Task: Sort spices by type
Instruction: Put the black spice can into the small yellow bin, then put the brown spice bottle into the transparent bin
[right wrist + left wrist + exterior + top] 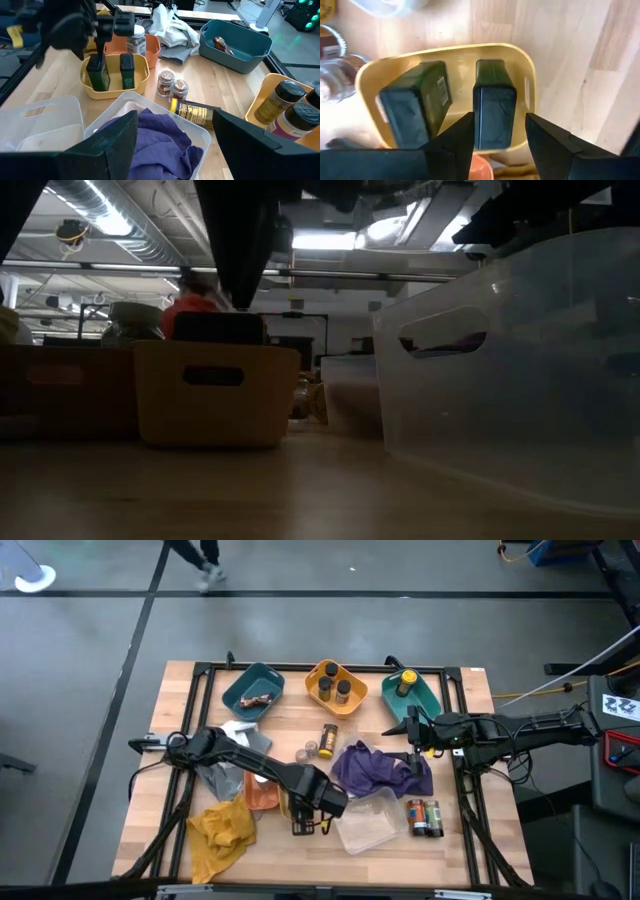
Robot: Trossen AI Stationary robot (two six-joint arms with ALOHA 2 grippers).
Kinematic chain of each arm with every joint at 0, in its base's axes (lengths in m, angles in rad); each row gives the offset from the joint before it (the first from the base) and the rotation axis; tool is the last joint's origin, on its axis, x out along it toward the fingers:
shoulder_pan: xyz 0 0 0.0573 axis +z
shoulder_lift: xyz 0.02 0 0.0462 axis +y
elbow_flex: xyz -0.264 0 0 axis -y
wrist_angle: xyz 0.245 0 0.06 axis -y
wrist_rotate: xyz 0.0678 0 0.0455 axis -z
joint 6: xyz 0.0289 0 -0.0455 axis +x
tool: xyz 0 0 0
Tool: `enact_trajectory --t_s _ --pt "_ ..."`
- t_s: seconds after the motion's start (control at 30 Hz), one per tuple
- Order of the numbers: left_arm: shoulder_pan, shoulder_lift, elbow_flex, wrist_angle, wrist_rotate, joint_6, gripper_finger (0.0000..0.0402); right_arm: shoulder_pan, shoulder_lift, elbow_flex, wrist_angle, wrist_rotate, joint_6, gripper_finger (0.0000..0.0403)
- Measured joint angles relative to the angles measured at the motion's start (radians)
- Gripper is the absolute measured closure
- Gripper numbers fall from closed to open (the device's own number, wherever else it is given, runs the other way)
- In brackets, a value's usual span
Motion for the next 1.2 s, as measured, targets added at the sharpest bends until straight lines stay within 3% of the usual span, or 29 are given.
enact_trajectory --t_s 0.3,0.63,0.77,1.0,1.2 --pt "0.084 -0.123 0.033 -0.044 -0.065 -0.028 0.0243 0.0 0.0 0.0 0.0 0.0 0.0 0.0146" --pt "0.299 -0.235 0.033 -0.017 -0.094 0.151 0.0243 0.0 0.0 0.0 -0.001 -0.014 0.026 0.0146" --pt "0.381 -0.227 0.023 -0.001 -0.094 0.135 0.0243 0.0 0.0 0.0 -0.001 -0.026 0.026 0.0146" --pt "0.458 -0.222 -0.084 0.074 -0.089 0.133 0.0243 0.0 0.0 0.0 -0.019 -0.026 0.026 0.0146" --pt "0.486 -0.221 -0.189 0.107 -0.044 0.264 0.0243 0.0 0.0 0.0 -0.032 -0.026 0.026 0.0146"
